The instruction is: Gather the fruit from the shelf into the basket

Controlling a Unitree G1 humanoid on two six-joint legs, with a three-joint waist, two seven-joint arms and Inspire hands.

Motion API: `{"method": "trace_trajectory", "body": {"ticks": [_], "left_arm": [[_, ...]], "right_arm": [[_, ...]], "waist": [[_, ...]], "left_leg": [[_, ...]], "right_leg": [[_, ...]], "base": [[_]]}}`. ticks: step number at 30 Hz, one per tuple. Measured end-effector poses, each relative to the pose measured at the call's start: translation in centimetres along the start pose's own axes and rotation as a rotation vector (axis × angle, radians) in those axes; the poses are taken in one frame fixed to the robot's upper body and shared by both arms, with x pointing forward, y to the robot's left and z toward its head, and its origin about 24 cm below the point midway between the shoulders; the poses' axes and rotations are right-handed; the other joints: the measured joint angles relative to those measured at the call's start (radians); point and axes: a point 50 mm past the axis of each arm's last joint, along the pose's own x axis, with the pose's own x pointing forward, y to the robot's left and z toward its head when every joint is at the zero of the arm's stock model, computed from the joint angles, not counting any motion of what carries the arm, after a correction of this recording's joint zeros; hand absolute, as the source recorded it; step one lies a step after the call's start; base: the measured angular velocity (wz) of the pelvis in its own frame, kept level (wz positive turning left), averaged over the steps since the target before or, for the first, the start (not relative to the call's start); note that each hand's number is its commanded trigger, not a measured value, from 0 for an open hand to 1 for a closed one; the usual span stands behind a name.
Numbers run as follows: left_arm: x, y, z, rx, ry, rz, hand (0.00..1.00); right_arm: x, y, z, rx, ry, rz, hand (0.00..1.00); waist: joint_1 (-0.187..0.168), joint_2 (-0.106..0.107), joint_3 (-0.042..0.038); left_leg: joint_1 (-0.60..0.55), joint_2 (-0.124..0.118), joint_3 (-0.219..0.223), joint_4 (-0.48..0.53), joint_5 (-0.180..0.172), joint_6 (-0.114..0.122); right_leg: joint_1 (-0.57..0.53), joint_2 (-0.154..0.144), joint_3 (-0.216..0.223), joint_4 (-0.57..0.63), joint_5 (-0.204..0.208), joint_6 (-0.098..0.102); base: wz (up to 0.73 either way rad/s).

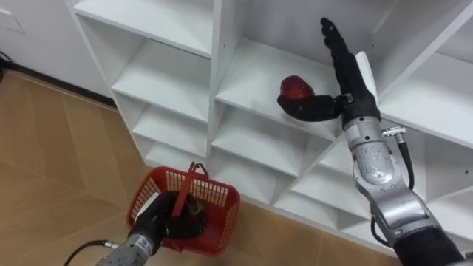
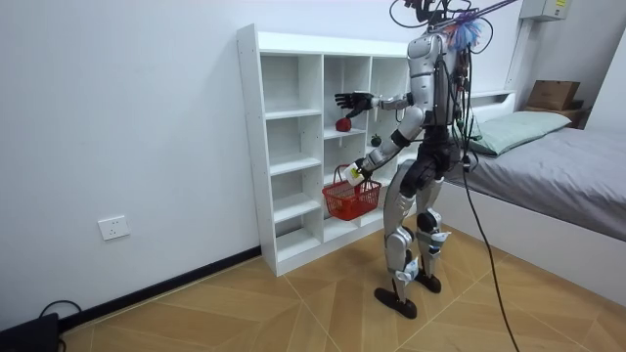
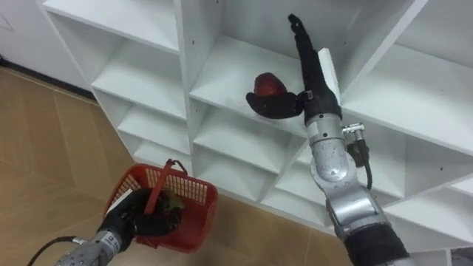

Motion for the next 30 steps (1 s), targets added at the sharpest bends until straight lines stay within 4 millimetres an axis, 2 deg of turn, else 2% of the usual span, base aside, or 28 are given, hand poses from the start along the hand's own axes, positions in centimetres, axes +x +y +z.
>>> {"method": "trace_trajectory", "body": {"ticks": [4,8,15,24,30], "left_arm": [[0.1,0.2,0.3,0.009,-0.008,0.0,1.0],[0.1,0.1,0.3,0.008,-0.006,-0.005,1.0],[0.3,-0.3,0.3,0.0,-0.004,-0.031,1.0],[0.3,-0.4,0.1,0.006,0.025,-0.047,1.0],[0.5,-0.2,0.5,0.009,0.018,-0.037,1.0]], "right_arm": [[0.7,-0.3,-0.5,-0.016,0.026,-0.023,0.0],[1.2,-0.6,-1.5,-0.029,0.078,-0.032,0.0],[1.6,-0.8,-1.6,-0.026,0.096,-0.038,0.0],[2.4,-1.4,-2.9,-0.02,0.195,-0.061,0.0],[2.6,-2.0,-3.3,0.053,0.244,-0.087,0.0]], "waist": [[0.003,-0.011,0.0046],[0.019,-0.02,0.0048],[0.024,-0.02,0.0052],[0.025,-0.023,0.0076],[0.027,-0.023,0.0086]], "left_leg": [[-0.005,-0.003,-0.001,0.0,0.002,0.002],[-0.011,-0.004,-0.002,0.0,0.003,0.003],[-0.032,-0.003,-0.004,-0.002,0.005,0.005],[-0.063,-0.003,-0.005,0.001,0.013,0.007],[-0.085,-0.005,-0.003,-0.001,0.02,0.01]], "right_leg": [[-0.001,-0.003,-0.003,-0.004,-0.001,0.002],[-0.011,-0.005,-0.007,-0.003,0.0,0.003],[-0.037,-0.01,-0.008,0.004,0.0,0.003],[-0.054,-0.013,-0.026,0.004,0.0,0.003],[-0.075,-0.018,-0.024,0.008,0.0,0.004]], "base": [[0.05],[0.0],[0.0],[0.08],[0.06]]}}
